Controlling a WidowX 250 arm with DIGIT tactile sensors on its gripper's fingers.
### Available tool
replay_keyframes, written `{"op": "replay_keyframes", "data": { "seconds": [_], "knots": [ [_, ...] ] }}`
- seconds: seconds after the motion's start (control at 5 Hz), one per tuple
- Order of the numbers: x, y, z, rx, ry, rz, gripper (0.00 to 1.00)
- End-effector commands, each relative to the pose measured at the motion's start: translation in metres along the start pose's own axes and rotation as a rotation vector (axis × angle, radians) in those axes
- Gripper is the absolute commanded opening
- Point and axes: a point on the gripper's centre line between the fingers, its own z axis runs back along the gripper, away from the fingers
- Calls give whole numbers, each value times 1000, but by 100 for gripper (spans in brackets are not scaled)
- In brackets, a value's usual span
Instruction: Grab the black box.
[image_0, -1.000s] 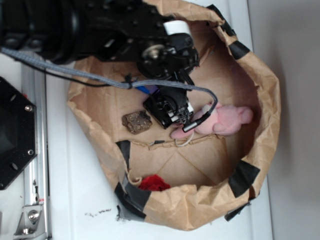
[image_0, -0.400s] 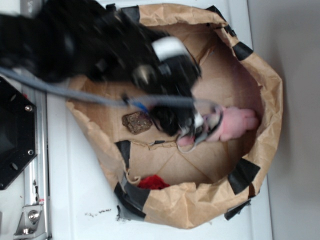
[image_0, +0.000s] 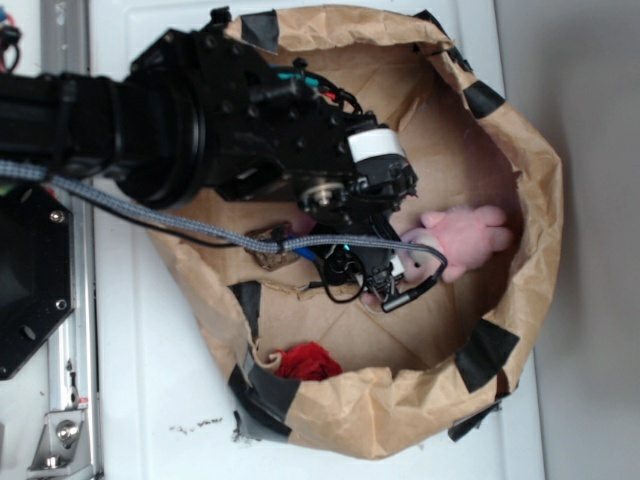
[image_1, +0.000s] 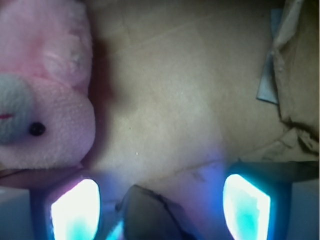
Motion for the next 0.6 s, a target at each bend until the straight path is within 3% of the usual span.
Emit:
{"op": "replay_keyframes", "data": {
  "seconds": [0.0,0.4],
  "knots": [
    [3,12,13,-30,39,-24,0],
    [8,16,23,-45,52,8,0]
  ]
}}
